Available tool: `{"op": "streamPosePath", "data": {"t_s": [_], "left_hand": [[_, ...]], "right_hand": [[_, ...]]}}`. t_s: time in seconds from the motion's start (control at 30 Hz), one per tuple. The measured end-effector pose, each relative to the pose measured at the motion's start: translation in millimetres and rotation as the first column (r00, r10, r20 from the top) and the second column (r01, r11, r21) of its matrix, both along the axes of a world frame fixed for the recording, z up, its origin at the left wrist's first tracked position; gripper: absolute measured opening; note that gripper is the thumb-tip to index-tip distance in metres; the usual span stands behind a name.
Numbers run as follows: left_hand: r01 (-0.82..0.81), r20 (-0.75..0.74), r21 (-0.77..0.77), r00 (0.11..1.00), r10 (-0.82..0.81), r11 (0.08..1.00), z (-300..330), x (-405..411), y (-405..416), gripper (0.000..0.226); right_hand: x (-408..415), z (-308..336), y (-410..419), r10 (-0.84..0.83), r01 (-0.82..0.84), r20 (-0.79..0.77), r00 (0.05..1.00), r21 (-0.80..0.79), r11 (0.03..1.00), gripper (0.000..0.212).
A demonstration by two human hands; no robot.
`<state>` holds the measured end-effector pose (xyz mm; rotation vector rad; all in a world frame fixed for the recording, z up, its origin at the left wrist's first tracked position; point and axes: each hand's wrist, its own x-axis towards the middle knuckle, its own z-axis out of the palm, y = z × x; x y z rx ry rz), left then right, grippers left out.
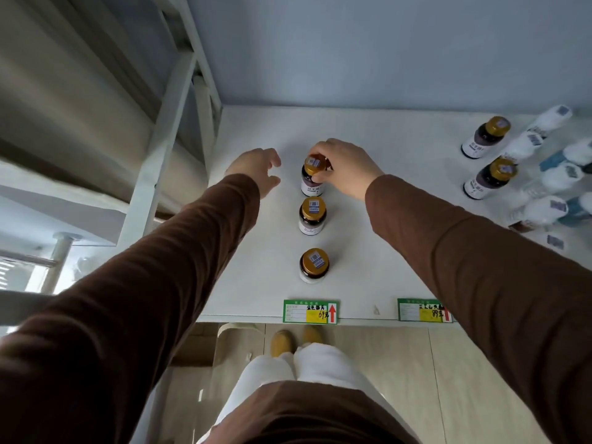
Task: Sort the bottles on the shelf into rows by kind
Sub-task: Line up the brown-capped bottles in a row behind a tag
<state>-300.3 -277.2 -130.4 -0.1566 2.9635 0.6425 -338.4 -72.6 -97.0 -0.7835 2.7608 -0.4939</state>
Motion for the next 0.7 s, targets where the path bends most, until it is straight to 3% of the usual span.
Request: {"op": "streamPosePath", "data": {"t_s": [0.33, 0.5, 0.7], "left_hand": [[-0.003, -0.024, -0.070, 1.000, 0.001, 0.998, 6.6, -3.8, -3.0, 0.030], [0.074, -0.082, -0.104, 0.993, -0.083, 0.992, 37.6, -22.5, 15.9, 0.029], [0.163, -0.146, -0.024, 0.975, -0.165, 0.986, 74.2, -49.2, 96.8, 0.028]], "right_hand": [[7.7, 1.9, 7.1, -0.033, 0.037, 0.037, 0.999, -0.093, 0.995, 0.059], [1.6, 23.6, 42.2, -0.101, 0.095, -0.037, 0.994, -0.138, 0.986, 0.047], [-19.8, 46.1, 124.2, -0.209, 0.192, -0.109, 0.972, -0.148, 0.970, 0.038]]}}
